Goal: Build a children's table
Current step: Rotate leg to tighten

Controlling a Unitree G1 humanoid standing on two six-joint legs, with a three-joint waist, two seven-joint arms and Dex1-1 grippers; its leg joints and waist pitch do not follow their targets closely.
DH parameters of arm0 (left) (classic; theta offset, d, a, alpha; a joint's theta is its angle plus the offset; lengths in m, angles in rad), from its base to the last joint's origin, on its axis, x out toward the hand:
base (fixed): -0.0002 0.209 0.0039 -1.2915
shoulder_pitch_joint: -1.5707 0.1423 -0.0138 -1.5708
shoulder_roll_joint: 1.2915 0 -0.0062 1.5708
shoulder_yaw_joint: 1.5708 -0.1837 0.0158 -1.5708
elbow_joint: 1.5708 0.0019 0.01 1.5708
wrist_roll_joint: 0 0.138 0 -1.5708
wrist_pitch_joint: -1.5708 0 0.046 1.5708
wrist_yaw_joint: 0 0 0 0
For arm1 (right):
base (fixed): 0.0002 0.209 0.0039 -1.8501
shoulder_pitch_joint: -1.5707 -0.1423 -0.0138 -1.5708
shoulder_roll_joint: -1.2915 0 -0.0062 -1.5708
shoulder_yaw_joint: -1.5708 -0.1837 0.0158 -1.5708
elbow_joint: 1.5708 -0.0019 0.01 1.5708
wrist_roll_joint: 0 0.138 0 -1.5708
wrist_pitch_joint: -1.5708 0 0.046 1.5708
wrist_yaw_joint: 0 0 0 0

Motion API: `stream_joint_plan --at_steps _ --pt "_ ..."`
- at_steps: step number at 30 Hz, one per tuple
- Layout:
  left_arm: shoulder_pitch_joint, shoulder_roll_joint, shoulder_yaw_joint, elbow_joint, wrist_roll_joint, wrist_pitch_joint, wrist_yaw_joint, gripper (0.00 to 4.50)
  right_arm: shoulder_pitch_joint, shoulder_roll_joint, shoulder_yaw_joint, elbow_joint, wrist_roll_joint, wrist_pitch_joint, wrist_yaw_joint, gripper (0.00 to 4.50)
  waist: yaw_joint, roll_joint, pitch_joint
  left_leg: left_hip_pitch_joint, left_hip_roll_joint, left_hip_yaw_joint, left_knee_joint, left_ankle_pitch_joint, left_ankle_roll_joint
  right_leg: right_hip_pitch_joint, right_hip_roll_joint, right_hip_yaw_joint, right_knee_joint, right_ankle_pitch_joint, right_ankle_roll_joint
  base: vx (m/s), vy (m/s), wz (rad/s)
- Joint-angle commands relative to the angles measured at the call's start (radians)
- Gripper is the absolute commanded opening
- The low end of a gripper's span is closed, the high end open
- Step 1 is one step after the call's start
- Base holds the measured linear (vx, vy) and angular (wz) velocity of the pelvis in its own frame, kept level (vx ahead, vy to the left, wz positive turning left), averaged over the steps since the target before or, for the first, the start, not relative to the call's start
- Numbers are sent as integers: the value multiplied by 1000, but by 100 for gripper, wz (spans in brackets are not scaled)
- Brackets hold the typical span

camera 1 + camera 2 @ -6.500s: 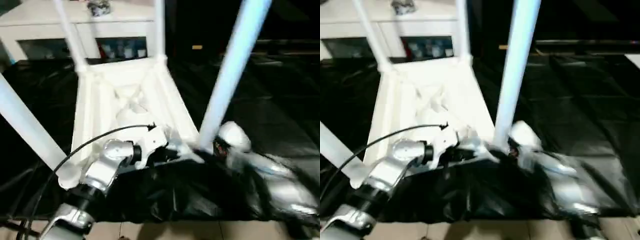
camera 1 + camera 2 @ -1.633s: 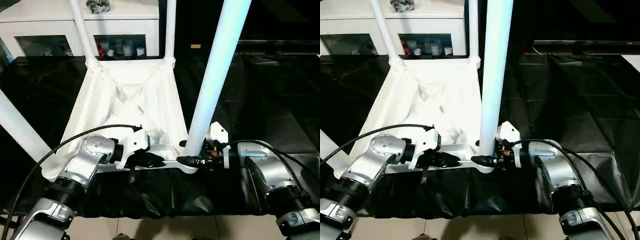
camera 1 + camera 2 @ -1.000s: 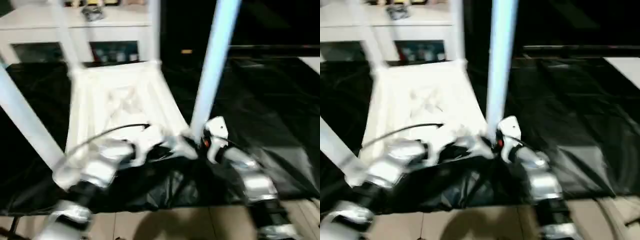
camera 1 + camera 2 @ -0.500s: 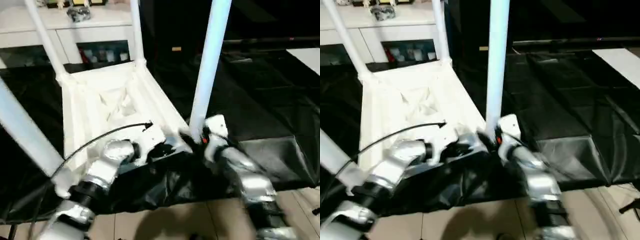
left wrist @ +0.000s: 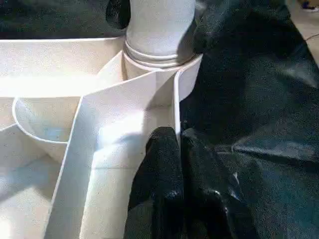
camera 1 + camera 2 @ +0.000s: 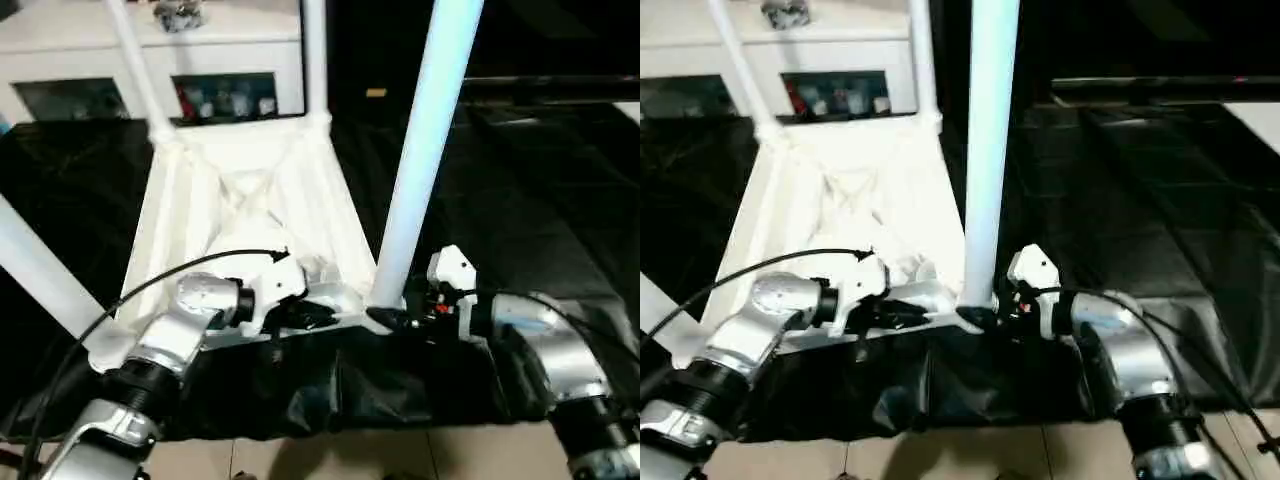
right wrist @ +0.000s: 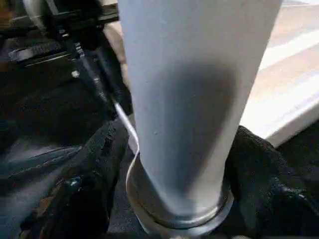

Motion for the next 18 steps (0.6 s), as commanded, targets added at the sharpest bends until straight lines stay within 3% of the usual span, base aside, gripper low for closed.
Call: stream_joint_plan --at_steps 1,8,14,18 --pt "-27 14 -6 -3 1 -20 -19 0 -1 5 58 26 13 9 81 287 3 -8 -70 -4 -5 21 -50 -116 116 57 -19 22 -39 -42 -294 0 0 0" --pt "-42 21 -7 18 -2 -27 -35 0 -22 3 75 47 13 10 133 239 16 -9 -63 8 -2 27 -56 -210 70 49 -18 25 -47 -149 -271 0 0 0" --pt "-47 22 -8 28 -2 -32 -41 0 -15 3 76 51 19 4 152 210 16 -10 -61 6 -3 25 -59 -271 44 48 -21 26 -53 -244 -235 0 0 0" --pt "-49 13 -7 40 11 -38 -15 0 12 11 72 35 24 3 131 204 17 -10 -61 7 -4 25 -58 -272 43 47 -22 26 -56 -254 -227 0 0 0"
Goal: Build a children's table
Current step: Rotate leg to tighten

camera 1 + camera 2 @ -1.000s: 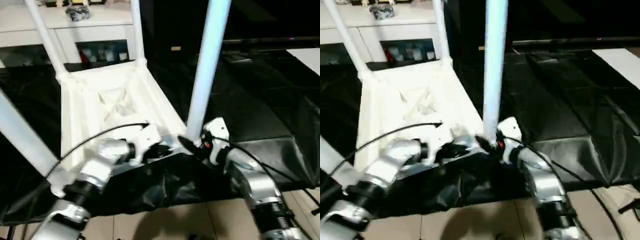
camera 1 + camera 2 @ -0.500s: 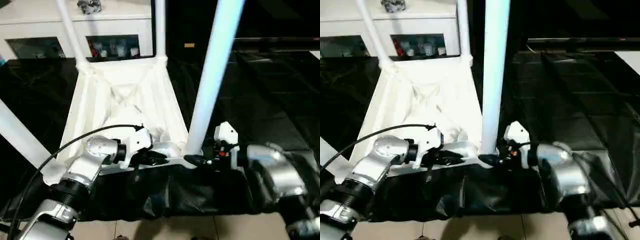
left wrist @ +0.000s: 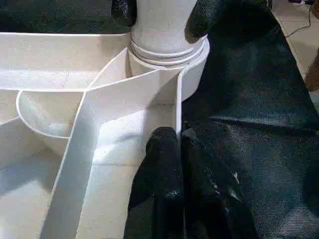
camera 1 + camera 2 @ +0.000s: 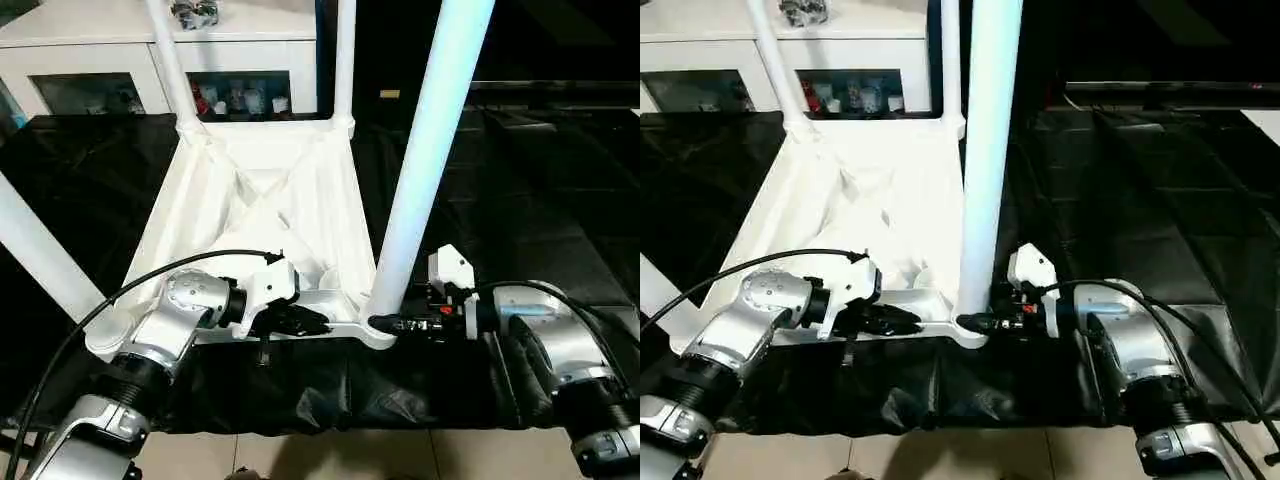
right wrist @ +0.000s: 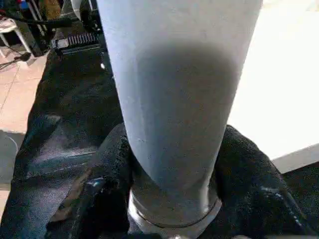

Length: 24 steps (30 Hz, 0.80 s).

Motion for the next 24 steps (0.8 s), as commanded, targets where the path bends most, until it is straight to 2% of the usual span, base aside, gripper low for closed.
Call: stream_joint_plan --at_steps 1,3,4,5,6,7,8,9,10,12,13,14,15,16,17,18,19,21,22,24 --pt "-37 -17 1 12 19 -3 63 0 44 31 51 -9 10 23 16 204 -2 -10 -61 2 -3 15 -73 -268 46 47 -13 23 -65 -253 -227 0 0 0" --pt "-44 -59 4 22 33 11 137 0 70 86 33 -16 -6 34 -112 204 -1 -11 -60 4 -2 16 -73 -264 45 44 -13 25 -68 -251 -224 0 0 0" --pt "-46 -81 4 23 38 18 169 0 79 114 23 -14 -20 37 -183 204 -3 -9 -56 3 -3 15 -77 -276 34 42 -13 26 -71 -277 -212 0 0 0" --pt "-48 -111 3 25 43 27 206 0 82 154 8 -1 -44 48 -287 204 -9 -11 -52 3 -6 11 -83 -318 15 43 -14 21 -77 -361 -184 0 0 0" --pt "-49 -135 0 26 46 35 231 0 82 187 -5 14 -61 56 -369 203 -15 -12 -50 8 -10 8 -84 -361 -3 37 -14 18 -87 -452 -151 0 0 0" --pt "-49 -136 0 26 46 35 231 0 82 187 -6 14 -61 56 -370 202 -20 -14 -49 8 -10 6 -85 -375 -9 38 -16 18 -90 -484 -137 0 0 0" --pt "-53 -164 -4 31 53 39 264 0 83 221 -17 22 -65 67 -431 202 -29 -17 -50 5 -13 0 -87 -395 -9 41 -15 16 -94 -516 -115 0 0 0" --pt "-55 -182 -6 34 56 42 283 0 83 242 -24 27 -67 73 -467 201 -34 -16 -47 4 -13 1 -88 -406 -7 37 -13 16 -98 -533 -106 0 0 0" --pt "-59 -228 -13 41 60 53 321 0 76 302 -40 43 -74 71 -564 201 -40 -5 -47 7 -16 -3 -87 -428 -11 34 -16 13 -104 -573 -91 0 0 0" --pt "-60 -243 -17 43 61 57 331 0 73 325 -45 49 -77 64 -599 201 -54 -11 -48 9 -18 -7 -88 -454 -8 31 -14 6 -115 -596 -73 0 0 0" --pt "-63 -260 -23 51 68 58 344 0 63 358 -55 59 -79 79 -652 201 -57 -8 -47 9 -19 -9 -90 -460 -5 31 -13 4 -117 -598 -71 0 0 0" --pt "-68 -273 -29 59 75 56 355 0 54 387 -55 63 -82 82 -688 201 -64 -10 -48 12 -21 -8 -89 -469 1 27 -12 1 -124 -608 -67 0 0 0" --pt "-76 -287 -29 69 84 54 372 0 46 414 -53 63 -92 84 -725 201 -65 3 -47 14 -22 -10 -90 -478 -1 27 -13 -1 -125 -615 -67 0 0 0" --pt "-82 -295 -30 77 90 53 383 0 39 433 -48 63 -105 77 -751 201 -72 -3 -43 13 -23 -12 -90 -501 -1 25 -10 -7 -132 -640 -54 0 0 0" --pt "-84 -298 -30 80 95 50 386 0 36 439 -44 62 -116 67 -763 201 -74 -1 -44 14 -24 -14 -90 -509 -2 26 -11 -10 -133 -647 -51 0 0 0" --pt "-85 -297 -29 80 101 47 388 0 34 442 -51 62 -120 60 -777 201 -82 4 -45 10 -23 -22 -95 -528 -1 32 -12 -14 -135 -635 -49 0 0 0" --pt "-85 -297 -29 80 101 47 388 0 34 442 -51 62 -120 60 -777 236 -85 4 -46 8 -23 -25 -97 -530 1 36 -12 -14 -135 -622 -51 0 0 0" --pt "-84 -278 -26 78 104 40 376 0 36 427 -78 49 -89 73 -747 270 -89 5 -46 8 -22 -29 -100 -542 11 34 -13 -12 -136 -592 -66 0 0 0" --pt "-84 -272 -25 78 104 39 373 0 37 419 -79 45 -86 74 -737 273 -88 3 -47 10 -22 -27 -99 -541 17 31 -13 -9 -135 -569 -82 0 0 0" --pt "-83 -261 -22 79 104 34 364 0 40 403 -78 34 -86 73 -717 279 -85 2 -48 4 -20 -24 -101 -520 21 35 -13 -3 -127 -522 -104 0 0 0"
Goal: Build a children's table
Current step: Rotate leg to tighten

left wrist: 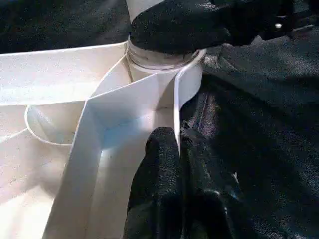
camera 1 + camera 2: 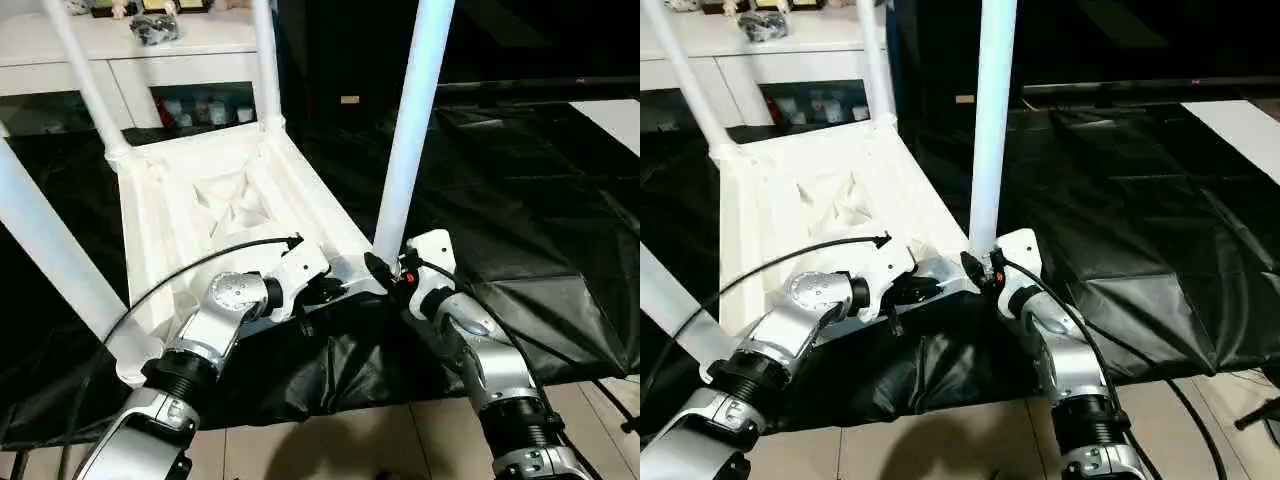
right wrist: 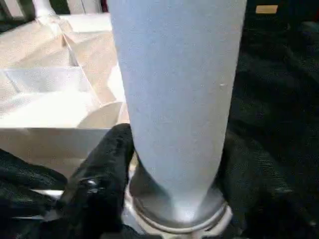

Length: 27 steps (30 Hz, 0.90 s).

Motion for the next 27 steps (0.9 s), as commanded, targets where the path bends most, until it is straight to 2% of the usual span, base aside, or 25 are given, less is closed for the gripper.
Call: stream_joint_plan --at_steps 1,2,3,4,5,6,9,10,11,12,14,15,17,19,20,22,24,27 --pt "-30 -52 -59 -26 -22 -50 -54 0 6 27 96 3 13 40 110 313 0 0 -43 3 -1 4 -89 -516 21 27 -12 5 -84 -505 -121 0 0 0" --pt "-28 -44 -57 -27 -23 -51 -61 0 8 10 105 -2 3 32 127 313 2 -2 -45 2 0 7 -88 -503 24 29 -12 8 -80 -475 -134 0 0 0" --pt "-15 -8 -53 -50 -42 -56 -126 0 5 -66 120 3 -18 0 207 313 5 0 -46 2 1 7 -88 -495 25 30 -12 9 -78 -459 -142 0 0 0" --pt "-10 7 -53 -60 -48 -57 -151 0 -1 -93 119 11 -15 -8 239 313 8 -7 -49 -3 2 10 -86 -466 34 36 -12 13 -72 -411 -158 0 0 0" --pt "-7 14 -53 -65 -50 -58 -163 0 -3 -104 117 14 -12 -11 254 313 11 -5 -52 -4 2 12 -85 -445 40 37 -14 16 -67 -382 -170 0 0 0" --pt "-2 26 -54 -73 -55 -62 -183 0 -9 -124 116 20 -6 -13 285 313 17 -6 -54 -4 3 20 -80 -394 55 36 -15 21 -60 -323 -203 0 0 0" --pt "4 53 -47 -85 -67 -67 -219 0 -26 -180 127 33 6 -19 382 313 32 -6 -59 -1 7 26 -74 -330 69 38 -15 23 -51 -259 -235 37 -16 7" --pt "6 63 -44 -89 -74 -69 -237 0 -29 -197 134 33 8 -23 418 313 36 -9 -59 2 8 32 -69 -303 78 33 -13 25 -47 -225 -249 59 -25 12" --pt "8 73 -43 -94 -79 -69 -254 0 -32 -213 141 33 9 -25 452 313 42 -9 -63 -2 7 32 -63 -264 87 39 -13 27 -37 -177 -263 58 -30 12" --pt "9 82 -42 -95 -81 -71 -266 0 -32 -227 148 29 12 -25 486 313 46 -7 -66 -8 8 32 -60 -209 102 44 -12 26 -27 -112 -277 0 0 0" --pt "9 103 -39 -92 -83 -75 -292 0 -34 -259 165 16 32 -23 571 313 58 -3 -68 -11 9 32 -56 -153 114 50 -11 22 -17 -57 -286 0 0 0" --pt "8 116 -37 -88 -85 -78 -306 0 -35 -277 174 6 50 -18 626 313 61 -7 -69 -10 10 34 -54 -142 118 50 -10 22 -16 -39 -291 0 0 0" --pt "7 130 -32 -84 -91 -84 -320 0 -36 -297 181 -4 67 -14 690 313 72 -4 -71 -5 14 40 -49 -115 131 50 -9 21 -6 16 -314 25 -2 0" --pt "7 141 -29 -84 -99 -85 -336 0 -40 -310 186 -7 76 -14 735 313 76 -6 -69 -6 15 42 -51 -133 124 50 -9 20 -6 0 -312 0 0 0" --pt "8 150 -28 -86 -105 -85 -349 0 -43 -319 192 -5 83 -17 764 313 80 -7 -69 -1 17 43 -52 -152 116 48 -9 21 -9 -25 -309 0 0 0" --pt "8 159 -28 -86 -110 -83 -362 0 -47 -327 197 -4 91 -16 792 313 82 -5 -65 1 18 44 -55 -185 104 45 -9 22 -11 -61 -304 0 0 0" --pt "5 169 -26 -80 -113 -87 -377 0 -56 -332 198 6 97 -21 821 285 85 -7 -63 2 19 45 -58 -214 86 43 -11 23 -16 -117 -288 0 0 0" --pt "-1 178 -24 -66 -114 -93 -389 0 -62 -332 199 14 104 -18 836 267 84 -6 -62 0 19 44 -59 -230 73 43 -12 23 -17 -141 -278 0 0 0"
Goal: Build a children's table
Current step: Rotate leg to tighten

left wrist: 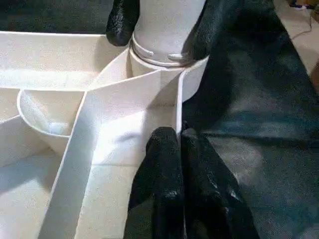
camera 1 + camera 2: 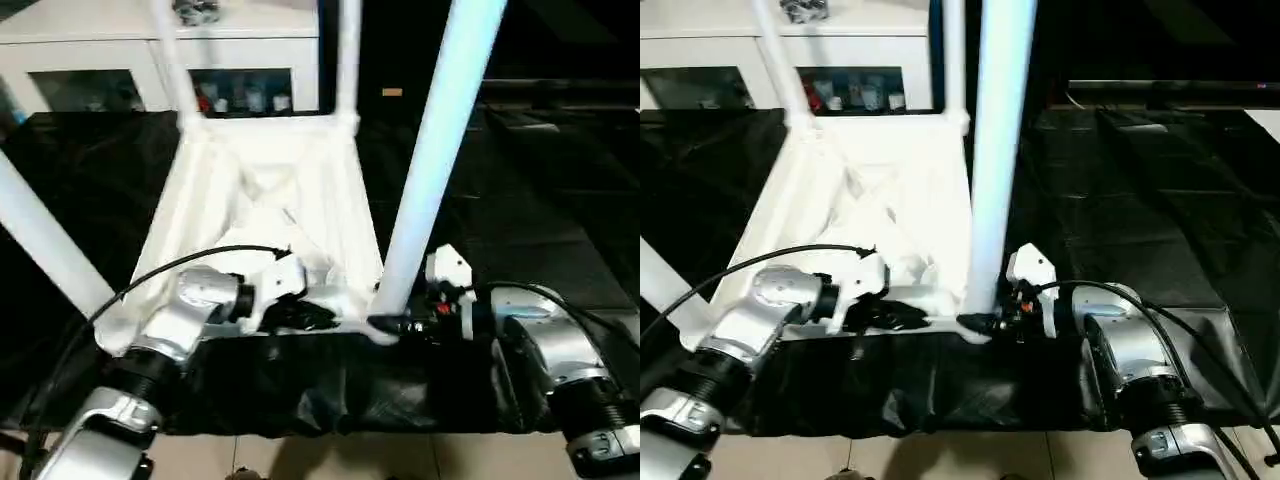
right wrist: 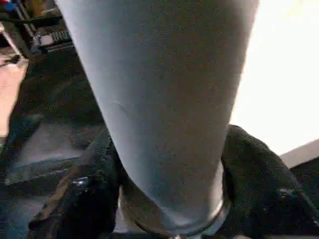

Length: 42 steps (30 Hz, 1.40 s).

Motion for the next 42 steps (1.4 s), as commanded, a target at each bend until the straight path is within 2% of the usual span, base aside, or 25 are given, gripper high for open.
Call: stream_joint_plan --at_steps 1,6,11,14,16,17,18,22,24,25,27,28,29,30,31,32,34,35,36,37,38,39,40,41,42 --pt "-23 7 10 -1 -7 -12 13 0 -2 9 39 0 15 2 59 259 -1 -4 -62 9 0 16 -71 -237 67 53 -13 20 -46 -162 -263 0 0 0" --pt "-29 8 9 9 -7 -16 8 0 1 15 46 3 16 0 67 218 -1 -5 -64 8 -2 16 -68 -225 62 54 -13 21 -45 -152 -259 0 0 0" --pt "-27 2 6 14 -3 -20 15 0 27 18 54 -22 21 6 69 201 -1 -1 -66 8 -2 16 -66 -205 70 55 -11 19 -41 -112 -270 0 0 0" --pt "-24 -7 5 15 -1 -21 33 0 53 22 54 -38 20 6 48 200 2 -3 -65 10 -1 17 -67 -217 69 54 -11 20 -43 -125 -267 0 0 0" --pt "-22 -11 6 15 3 -22 48 0 62 27 49 -42 19 6 28 199 3 -2 -64 9 -1 16 -69 -222 66 53 -11 20 -44 -136 -263 0 0 0" --pt "-17 -16 9 12 10 -21 73 0 74 38 41 -44 18 7 -6 199 1 -3 -55 7 -2 16 -72 -242 63 50 -10 21 -48 -161 -256 0 0 0" --pt "-14 -17 11 10 12 -20 83 0 78 42 37 -44 17 7 -20 198 2 -3 -56 9 -2 17 -72 -250 61 49 -11 21 -50 -174 -252 0 0 0" --pt "-5 -33 24 -9 28 8 162 0 116 115 13 -61 -20 30 -212 197 -11 -11 -32 9 -4 11 -88 -358 26 38 -14 23 -74 -388 -180 0 0 0" --pt "4 -55 29 -33 31 32 202 0 141 155 3 -87 -33 45 -298 196 -17 -13 -21 16 -8 6 -94 -425 8 26 -14 22 -92 -525 -122 0 0 0" --pt "13 -75 27 -56 32 53 226 0 163 190 -4 -111 -40 46 -359 196 -21 -17 -14 15 -10 3 -97 -442 5 24 -14 19 -97 -560 -106 0 0 0" --pt "25 -106 19 -85 41 75 265 0 192 254 -16 -146 -37 70 -452 196 -31 -16 -7 16 -13 -6 -104 -469 1 21 -15 13 -112 -645 -55 0 0 0" --pt "34 -133 7 -108 49 93 294 0 216 311 -24 -172 -39 85 -537 195 -36 -16 1 14 -12 -6 -107 -477 -4 17 -12 15 -116 -658 -46 0 0 0" --pt "39 -151 0 -121 53 103 309 0 229 345 -25 -187 -40 90 -583 195 -40 -15 3 22 -16 -8 -106 -502 -8 10 -14 9 -126 -697 -32 0 0 0" --pt "44 -169 -7 -134 55 112 324 0 240 379 -24 -200 -48 93 -631 195 -43 -12 6 21 -16 -13 -109 -513 -9 14 -15 4 -129 -713 -24 0 0 0" --pt "48 -185 -11 -145 53 121 334 0 248 405 -21 -208 -61 97 -675 195 -52 -14 10 11 -16 -19 -116 -520 -11 25 -14 -3 -130 -708 -11 0 0 0" --pt "52 -196 -15 -153 52 129 344 0 254 425 -16 -217 -73 104 -715 195 -55 -10 12 14 -18 -24 -121 -530 -11 27 -14 -8 -136 -707 -4 0 0 0" --pt "69 -227 -39 -196 51 152 352 0 273 485 34 -257 -116 85 -788 195 -64 -3 16 14 -23 -30 -124 -537 -5 25 -14 -8 -143 -695 -11 0 0 0" --pt "73 -231 -42 -206 48 160 350 0 277 494 42 -266 -124 81 -798 195 -69 -5 20 17 -22 -31 -126 -548 3 22 -13 -8 -147 -694 -14 0 0 0" --pt "74 -229 -42 -208 48 161 347 0 276 497 43 -270 -135 71 -810 195 -71 -4 22 17 -21 -31 -127 -556 5 22 -12 -9 -148 -692 -15 0 0 0" --pt "75 -220 -42 -207 46 151 332 0 272 497 31 -272 -120 74 -804 195 -72 3 25 20 -20 -33 -130 -578 4 21 -11 -9 -149 -685 -19 0 0 0" --pt "75 -210 -42 -207 47 142 319 0 269 500 14 -275 -102 83 -799 230 -74 3 24 21 -21 -33 -129 -582 6 22 -11 -9 -150 -678 -21 0 0 0" --pt "76 -199 -37 -206 48 139 308 0 265 492 2 -278 -97 87 -792 230 -74 10 23 20 -20 -33 -131 -581 8 23 -14 -4 -146 -657 -31 0 0 0" --pt "78 -194 -34 -210 50 141 304 0 264 487 -2 -284 -98 89 -793 251 -75 8 26 21 -19 -33 -132 -584 8 20 -14 -3 -148 -652 -35 0 0 0" --pt "78 -183 -31 -205 48 127 290 0 261 466 0 -287 -101 85 -773 268 -75 14 17 22 -18 -33 -131 -576 7 27 -15 -1 -142 -628 -47 0 0 0" --pt "77 -159 -26 -199 45 108 263 0 258 420 7 -297 -111 77 -733 271 -76 10 20 19 -18 -32 -132 -572 9 25 -15 0 -143 -621 -50 0 0 0"
